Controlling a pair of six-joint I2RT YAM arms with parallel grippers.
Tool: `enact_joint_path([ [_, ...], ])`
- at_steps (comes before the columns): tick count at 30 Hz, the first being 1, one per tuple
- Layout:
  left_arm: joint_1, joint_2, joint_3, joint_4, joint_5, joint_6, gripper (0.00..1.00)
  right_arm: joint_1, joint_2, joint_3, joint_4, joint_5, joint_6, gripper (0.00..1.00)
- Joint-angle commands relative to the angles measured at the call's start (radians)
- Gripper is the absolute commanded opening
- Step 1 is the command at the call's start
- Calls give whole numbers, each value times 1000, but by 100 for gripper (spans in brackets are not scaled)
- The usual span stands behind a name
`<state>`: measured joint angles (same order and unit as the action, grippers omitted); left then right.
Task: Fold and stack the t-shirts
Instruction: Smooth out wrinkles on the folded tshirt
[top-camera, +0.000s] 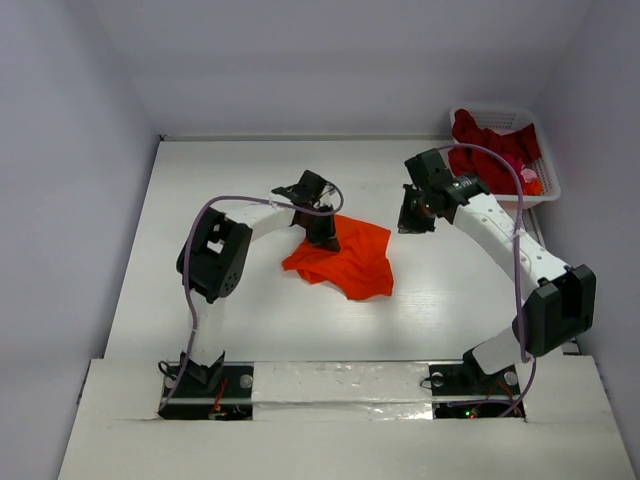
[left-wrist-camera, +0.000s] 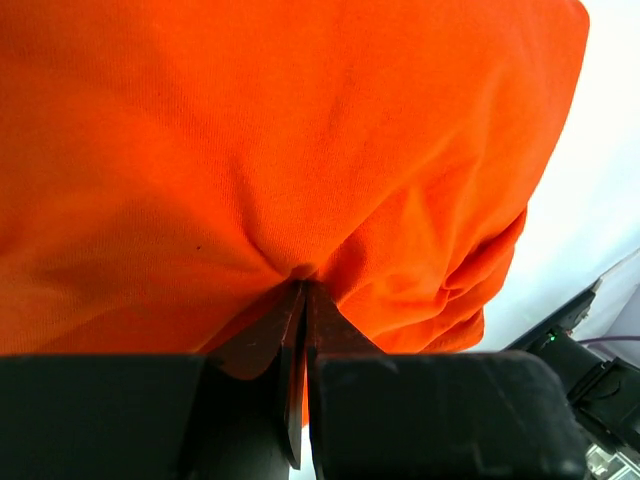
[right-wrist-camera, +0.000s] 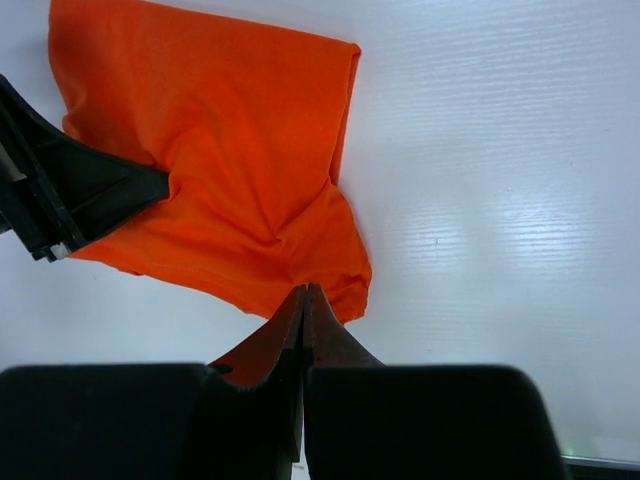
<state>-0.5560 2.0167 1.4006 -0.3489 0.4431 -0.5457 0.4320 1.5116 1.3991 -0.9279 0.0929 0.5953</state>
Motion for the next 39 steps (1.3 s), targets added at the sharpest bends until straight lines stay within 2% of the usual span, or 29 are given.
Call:
enact_joint_path([
  [1, -12, 2, 37, -15, 26, 12, 0, -6, -44, -17, 23, -4, 15, 0],
  [10, -12, 112, 46, 60, -64, -120, 0, -6, -70, -26, 11, 14, 12, 0],
  [19, -1, 168, 9, 152, -89, -269, 0, -6, -79, -43, 6, 25, 1, 0],
  [28, 31, 185, 5, 169, -112, -309, 0, -6, -79, -58, 11, 25, -6, 0],
  [39, 160, 188, 44, 120, -161, -257, 0, -6, -71, -57, 17, 24, -8, 0],
])
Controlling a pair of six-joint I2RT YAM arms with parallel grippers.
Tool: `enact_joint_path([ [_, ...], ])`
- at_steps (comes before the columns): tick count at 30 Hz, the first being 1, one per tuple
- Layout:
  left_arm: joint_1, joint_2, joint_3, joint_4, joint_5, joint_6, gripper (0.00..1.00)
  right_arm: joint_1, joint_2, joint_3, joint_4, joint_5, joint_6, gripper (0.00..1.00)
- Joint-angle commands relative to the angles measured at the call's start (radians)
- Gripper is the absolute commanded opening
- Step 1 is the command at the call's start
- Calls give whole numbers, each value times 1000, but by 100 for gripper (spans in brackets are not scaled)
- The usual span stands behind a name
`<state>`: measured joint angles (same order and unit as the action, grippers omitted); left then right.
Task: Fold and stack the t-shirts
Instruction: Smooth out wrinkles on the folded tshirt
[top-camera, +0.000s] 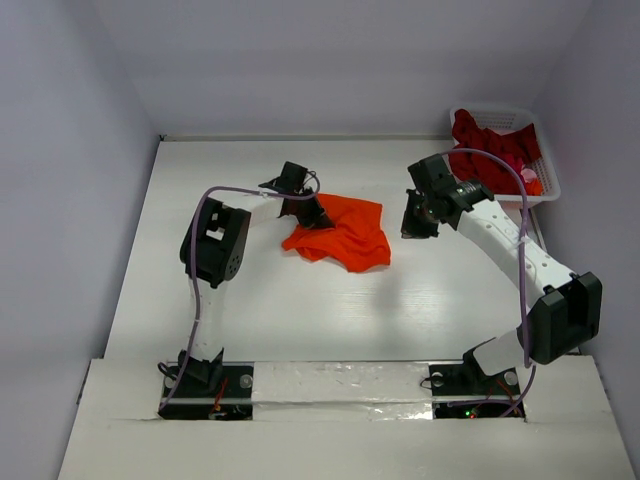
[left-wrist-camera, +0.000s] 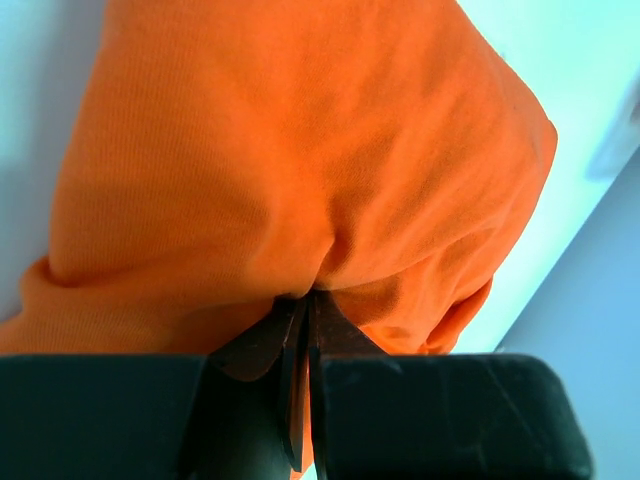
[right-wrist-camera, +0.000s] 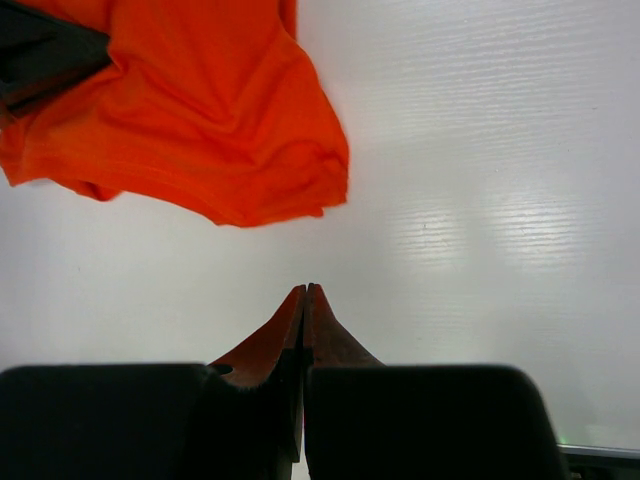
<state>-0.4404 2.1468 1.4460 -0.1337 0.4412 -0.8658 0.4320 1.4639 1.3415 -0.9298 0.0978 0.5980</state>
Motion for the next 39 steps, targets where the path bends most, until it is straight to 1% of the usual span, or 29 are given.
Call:
enact_joint_path([
  [1, 55, 56, 5, -95, -159, 63, 0, -6, -24, -1, 19, 19, -12, 0],
  [16, 66, 38, 5, -95, -174, -2, 0, -6, -10, -1, 28, 10, -10, 0],
  [23, 66, -13, -19, -92, -228, -39, 0, -6, -10, -13, 36, 6, -12, 0],
  [28, 66, -36, 20, -118, -243, -45, 0, -6, -11, -19, 39, 16, -14, 0],
  [30, 66, -53, 30, -132, -260, -47, 13, -6, -17, -27, 45, 25, -14, 0],
  [31, 66, -74, 34, -142, -272, -47, 26, -6, -19, -31, 48, 25, -14, 0],
  [33, 57, -93, 34, -142, -275, -48, 38, -6, -19, -42, 54, 22, -12, 0],
  [34, 57, -111, 36, -144, -277, -50, 50, -6, -16, -47, 57, 22, -12, 0],
  [36, 57, -122, 45, -149, -272, -52, 59, -6, -14, -59, 66, 19, -10, 0],
  [37, 57, -131, 54, -158, -272, -52, 71, -6, -13, -61, 69, 17, -10, 0],
  [39, 46, -142, 62, -165, -269, -50, 83, -6, -13, -65, 75, 19, -10, 0],
])
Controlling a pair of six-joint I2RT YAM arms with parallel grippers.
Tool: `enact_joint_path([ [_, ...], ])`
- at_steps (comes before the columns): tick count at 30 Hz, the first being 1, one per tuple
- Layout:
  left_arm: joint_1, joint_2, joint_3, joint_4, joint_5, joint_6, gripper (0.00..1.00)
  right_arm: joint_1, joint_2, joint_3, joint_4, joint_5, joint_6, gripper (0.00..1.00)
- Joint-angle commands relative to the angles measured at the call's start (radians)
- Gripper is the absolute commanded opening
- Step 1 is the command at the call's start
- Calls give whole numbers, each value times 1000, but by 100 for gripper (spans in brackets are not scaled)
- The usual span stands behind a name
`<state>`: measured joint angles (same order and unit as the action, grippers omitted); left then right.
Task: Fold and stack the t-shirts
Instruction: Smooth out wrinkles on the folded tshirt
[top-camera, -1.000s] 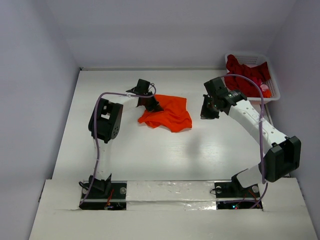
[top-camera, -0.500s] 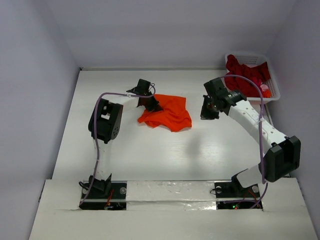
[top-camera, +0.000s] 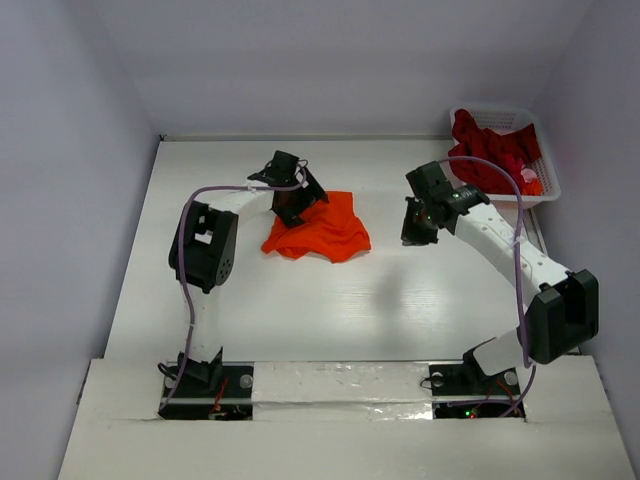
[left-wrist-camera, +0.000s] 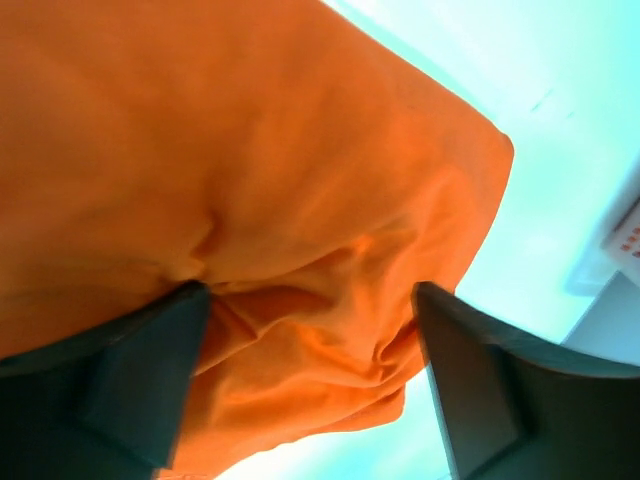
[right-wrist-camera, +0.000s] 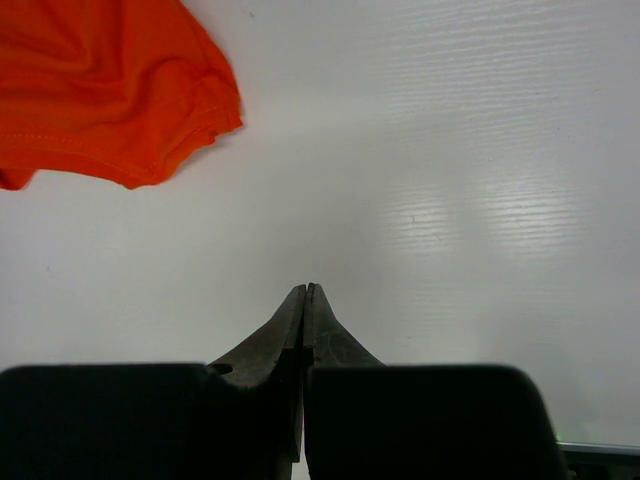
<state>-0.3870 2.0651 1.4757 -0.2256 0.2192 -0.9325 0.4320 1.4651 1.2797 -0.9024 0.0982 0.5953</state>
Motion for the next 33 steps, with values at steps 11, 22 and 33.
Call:
enact_joint_path([
  [11, -38, -174, 161, -81, -86, 136, 99, -6, -22, -40, 82, 8, -2, 0],
  [22, -24, -546, 154, -238, -556, 461, 99, -6, -58, 84, 97, 38, -25, 11],
  [33, 31, -802, -58, -232, -644, 485, 99, -6, -114, 170, 187, 92, -94, 100],
])
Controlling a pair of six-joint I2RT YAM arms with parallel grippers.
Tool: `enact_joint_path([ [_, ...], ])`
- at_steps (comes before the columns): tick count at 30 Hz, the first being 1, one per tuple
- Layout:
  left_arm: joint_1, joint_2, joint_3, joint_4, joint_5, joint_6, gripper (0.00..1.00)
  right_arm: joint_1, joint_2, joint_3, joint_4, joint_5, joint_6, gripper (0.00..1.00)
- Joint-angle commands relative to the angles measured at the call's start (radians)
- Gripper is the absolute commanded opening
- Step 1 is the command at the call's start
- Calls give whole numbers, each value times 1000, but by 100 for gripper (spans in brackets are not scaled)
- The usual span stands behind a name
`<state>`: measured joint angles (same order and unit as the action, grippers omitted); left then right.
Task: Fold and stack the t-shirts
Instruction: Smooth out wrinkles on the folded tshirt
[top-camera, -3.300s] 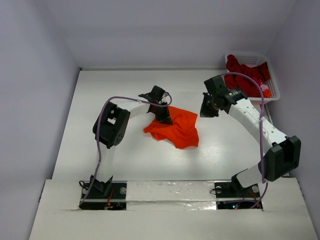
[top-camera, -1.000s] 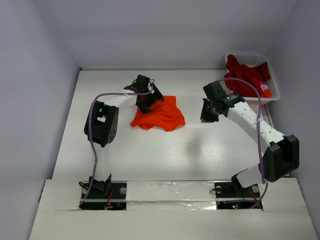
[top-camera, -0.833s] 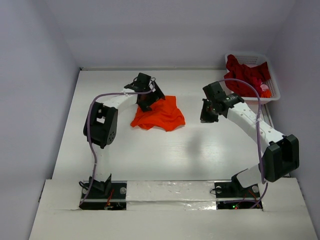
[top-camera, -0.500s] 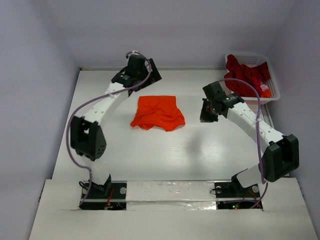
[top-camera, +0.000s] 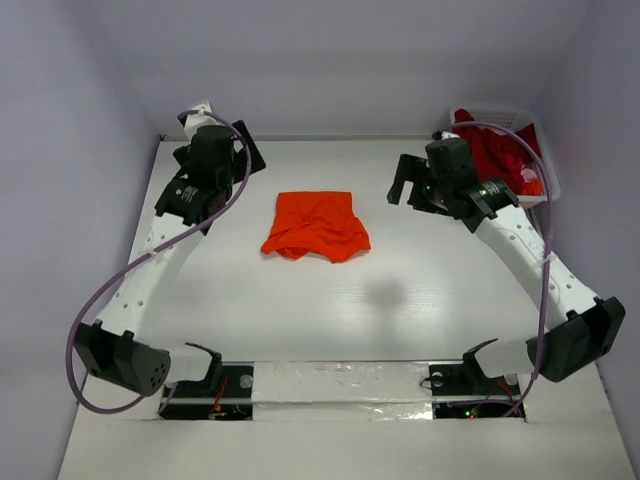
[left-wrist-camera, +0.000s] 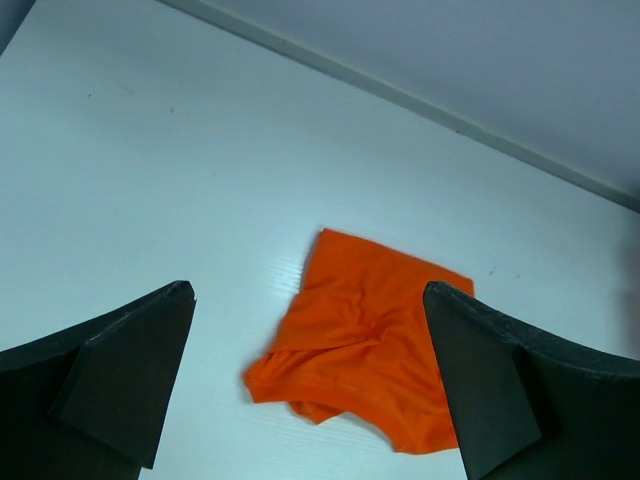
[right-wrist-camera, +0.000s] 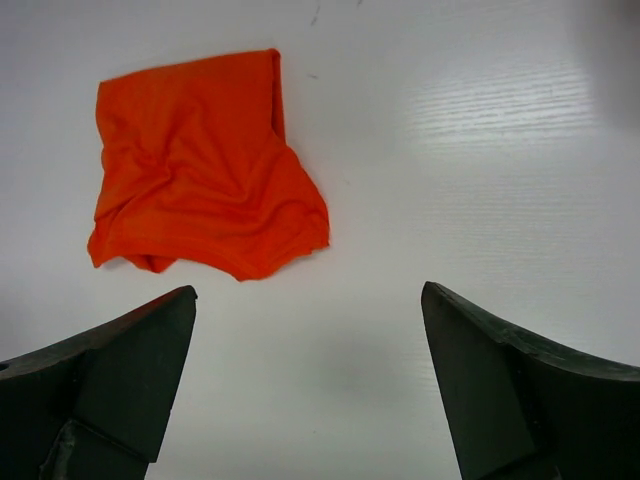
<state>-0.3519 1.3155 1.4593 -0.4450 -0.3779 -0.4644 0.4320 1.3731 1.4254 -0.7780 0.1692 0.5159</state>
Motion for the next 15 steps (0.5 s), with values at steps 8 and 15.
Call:
enact_joint_path([
  [8, -4, -206, -356, 120, -239, 50, 99, -42, -173, -236, 259, 371, 9, 100],
  [15, -4, -214, -517, 408, -332, 168, 99, -42, -236, -251, 350, 573, 10, 100],
])
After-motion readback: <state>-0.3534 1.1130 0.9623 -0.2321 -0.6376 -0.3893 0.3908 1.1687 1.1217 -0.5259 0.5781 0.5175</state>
